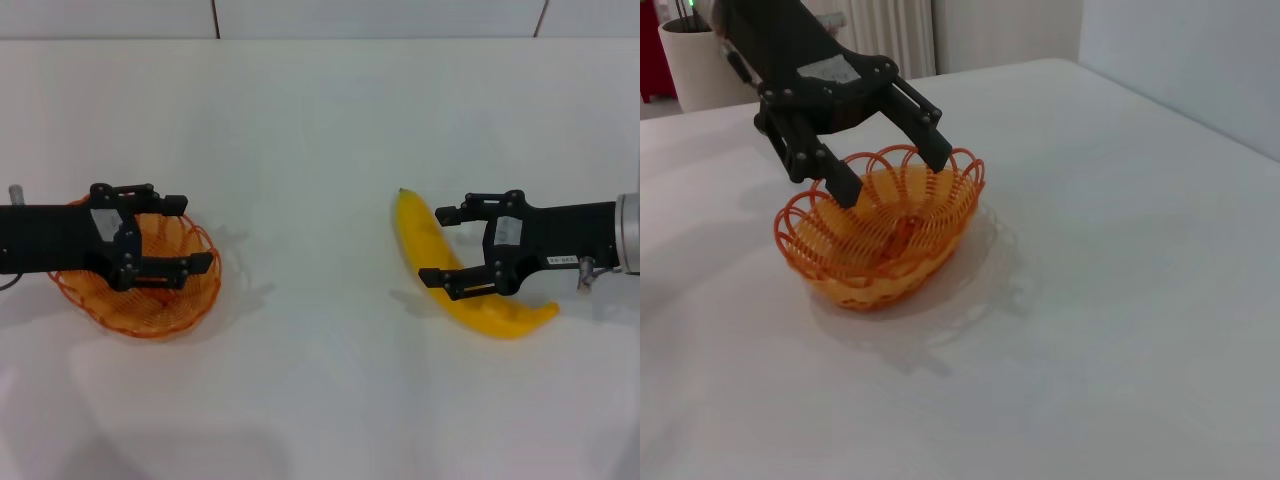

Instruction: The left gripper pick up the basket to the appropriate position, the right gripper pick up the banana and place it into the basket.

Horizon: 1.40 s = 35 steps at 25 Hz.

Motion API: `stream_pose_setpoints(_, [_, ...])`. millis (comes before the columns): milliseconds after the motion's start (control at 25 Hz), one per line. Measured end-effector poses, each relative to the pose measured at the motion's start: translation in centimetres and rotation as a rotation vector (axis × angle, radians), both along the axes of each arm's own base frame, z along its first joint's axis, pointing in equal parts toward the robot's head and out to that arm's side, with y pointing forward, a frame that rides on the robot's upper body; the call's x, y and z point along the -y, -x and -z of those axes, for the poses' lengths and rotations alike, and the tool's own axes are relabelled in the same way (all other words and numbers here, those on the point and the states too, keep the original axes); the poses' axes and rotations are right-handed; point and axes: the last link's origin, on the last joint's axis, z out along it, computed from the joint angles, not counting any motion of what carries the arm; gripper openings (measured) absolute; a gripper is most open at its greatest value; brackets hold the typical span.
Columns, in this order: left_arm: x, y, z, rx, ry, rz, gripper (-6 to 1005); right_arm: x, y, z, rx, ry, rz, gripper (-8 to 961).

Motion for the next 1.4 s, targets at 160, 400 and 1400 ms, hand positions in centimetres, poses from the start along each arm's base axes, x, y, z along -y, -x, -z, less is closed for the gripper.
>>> stream_pose_setpoints(160, [0.0, 0.0, 0.0, 0.002, -0.001, -0.003, 824, 0.0, 0.0, 0.0, 0.0, 0.0, 0.001, 861])
stream_pose_setpoints(400, [-0.1, 0.0, -0.1, 0.01, -0.007, -0.007, 822, 0.0, 0.0, 0.0, -0.001, 0.0, 0.002, 861])
stream_pose_setpoints(1400, [-4.0, 3.2, -8.4, -0.073, -0.18, -0.565, 811, 0.0, -0.2, 0.2, 0.003, -0.001, 0.012, 860])
